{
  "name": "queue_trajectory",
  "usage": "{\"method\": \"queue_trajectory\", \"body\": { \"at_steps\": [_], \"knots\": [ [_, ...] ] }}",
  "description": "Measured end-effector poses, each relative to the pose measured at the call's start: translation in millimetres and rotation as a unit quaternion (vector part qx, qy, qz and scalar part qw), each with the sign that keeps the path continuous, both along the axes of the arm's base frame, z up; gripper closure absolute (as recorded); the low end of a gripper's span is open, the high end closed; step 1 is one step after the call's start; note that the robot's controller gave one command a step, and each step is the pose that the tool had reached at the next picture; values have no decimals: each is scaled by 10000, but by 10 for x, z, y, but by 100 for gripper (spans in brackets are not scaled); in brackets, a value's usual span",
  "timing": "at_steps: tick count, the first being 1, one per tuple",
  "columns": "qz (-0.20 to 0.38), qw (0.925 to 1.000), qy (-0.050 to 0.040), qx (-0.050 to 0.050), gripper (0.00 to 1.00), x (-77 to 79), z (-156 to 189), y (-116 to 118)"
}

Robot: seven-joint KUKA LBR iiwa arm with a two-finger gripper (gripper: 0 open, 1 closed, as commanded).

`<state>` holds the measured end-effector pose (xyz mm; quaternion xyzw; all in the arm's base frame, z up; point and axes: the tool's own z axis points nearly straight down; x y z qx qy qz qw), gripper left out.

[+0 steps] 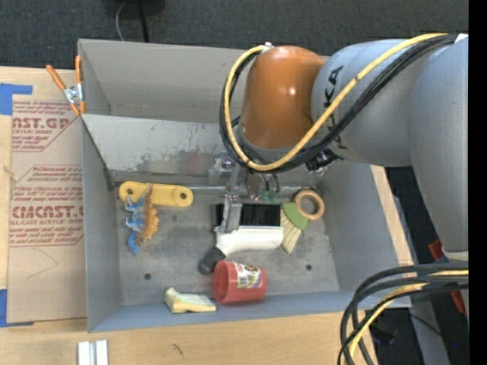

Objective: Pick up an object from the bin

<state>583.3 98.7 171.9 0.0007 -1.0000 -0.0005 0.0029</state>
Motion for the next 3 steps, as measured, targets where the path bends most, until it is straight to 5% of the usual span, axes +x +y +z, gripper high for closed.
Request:
{"method": "queue_trajectory", "body": {
  "at_steps": [1,2,3],
  "knots": [
    [-5,10000,-36,3,0,15,49,-5],
    [696,9975,-85,9,0,-4,-209,-163],
    [1413,9900,-36,-1,0,-30,-687,-454]
  ]
}}
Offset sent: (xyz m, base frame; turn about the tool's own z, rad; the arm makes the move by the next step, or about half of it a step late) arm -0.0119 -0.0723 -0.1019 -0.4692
